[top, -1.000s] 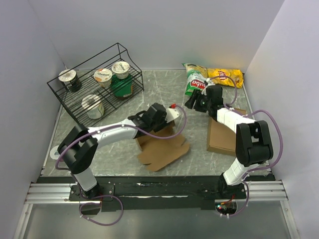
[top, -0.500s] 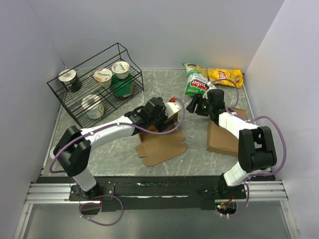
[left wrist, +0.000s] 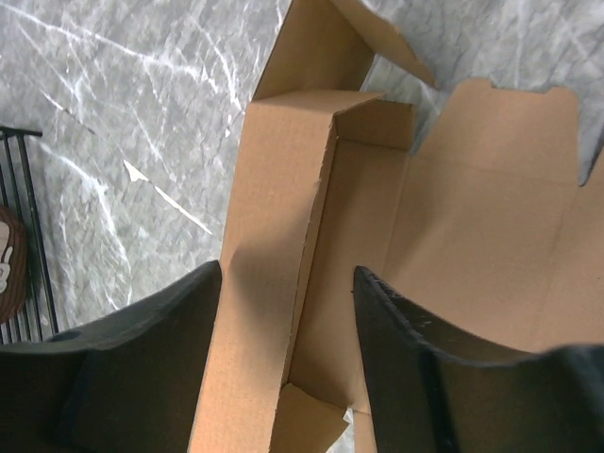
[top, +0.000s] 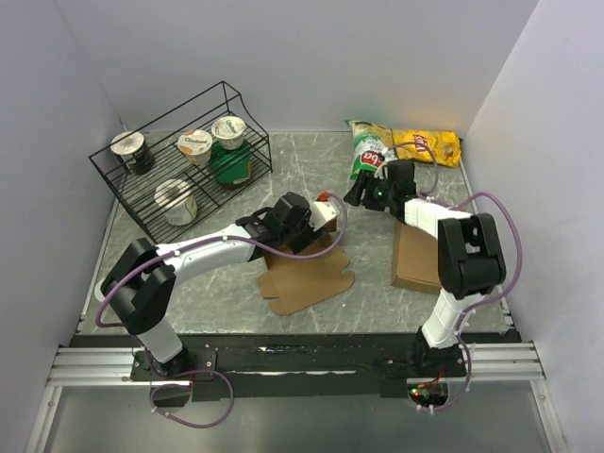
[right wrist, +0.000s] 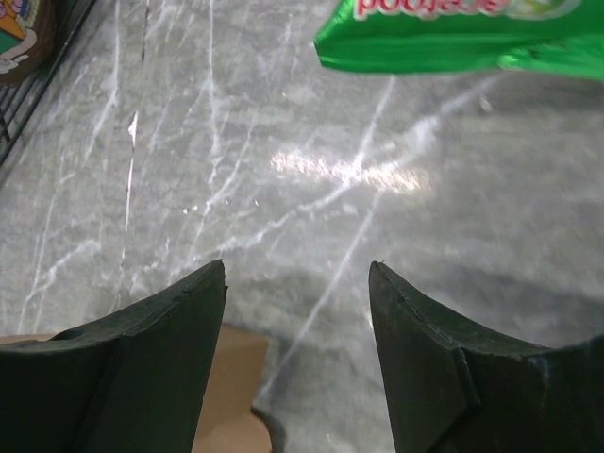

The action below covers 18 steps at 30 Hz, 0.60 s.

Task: Fold the paper box
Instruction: Fold the paper box at the center of the board.

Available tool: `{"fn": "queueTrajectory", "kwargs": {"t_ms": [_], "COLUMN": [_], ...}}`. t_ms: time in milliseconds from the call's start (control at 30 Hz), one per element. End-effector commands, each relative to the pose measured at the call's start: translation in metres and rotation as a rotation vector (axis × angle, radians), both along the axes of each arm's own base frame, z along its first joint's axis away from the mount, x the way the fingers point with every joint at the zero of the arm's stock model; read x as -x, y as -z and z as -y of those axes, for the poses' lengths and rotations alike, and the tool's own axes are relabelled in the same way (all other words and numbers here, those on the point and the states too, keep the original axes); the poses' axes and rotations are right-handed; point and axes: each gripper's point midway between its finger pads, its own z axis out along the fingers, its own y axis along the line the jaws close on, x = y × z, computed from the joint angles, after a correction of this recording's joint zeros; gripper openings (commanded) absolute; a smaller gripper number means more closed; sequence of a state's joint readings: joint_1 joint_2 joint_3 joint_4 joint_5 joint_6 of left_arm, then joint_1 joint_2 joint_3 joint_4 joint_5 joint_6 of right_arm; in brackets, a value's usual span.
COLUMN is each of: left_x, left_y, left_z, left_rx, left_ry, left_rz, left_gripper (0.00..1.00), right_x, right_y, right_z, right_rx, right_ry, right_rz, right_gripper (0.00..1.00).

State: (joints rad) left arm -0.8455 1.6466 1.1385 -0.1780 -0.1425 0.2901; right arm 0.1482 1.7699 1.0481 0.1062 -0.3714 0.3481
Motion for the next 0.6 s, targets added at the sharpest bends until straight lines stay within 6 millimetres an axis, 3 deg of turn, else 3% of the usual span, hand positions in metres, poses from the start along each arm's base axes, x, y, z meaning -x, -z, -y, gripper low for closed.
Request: {"fn": "queueTrajectory", "kwargs": {"t_ms": [0,167,367,567], "left_x": [-0.009,-0.012,-0.009,-0.007], "left_y": [-0.007,-0.005,0.004,0.014], "left_z": [-0.002,-0.004,-0.001,0.001], "left_rx": [0.02,0.015,-0.009,-0.049], "left_ry": [-0.036,-0.057,-0.054,-0.059], "left_rz": [0.054,0.06,0.052,0.048], "left_gripper": [0.58,0.52,0.46,0.35], "right_x": [-0.018,0.002,0.036,0.058], "right_y": [-0.019,-0.003,0.011,0.009], "right_z": [-0.024,-0.046,-0.05,-0.052], "right_rx": [-0.089,-0.139,-0.206,-0.27], "right_ry": [-0.082,-0.175,-0.189,-0.17], "right_rz": [0.052,0.008,-0.049,-0.081], "right_gripper": [0.7,0.69,0.67,0.65]}}
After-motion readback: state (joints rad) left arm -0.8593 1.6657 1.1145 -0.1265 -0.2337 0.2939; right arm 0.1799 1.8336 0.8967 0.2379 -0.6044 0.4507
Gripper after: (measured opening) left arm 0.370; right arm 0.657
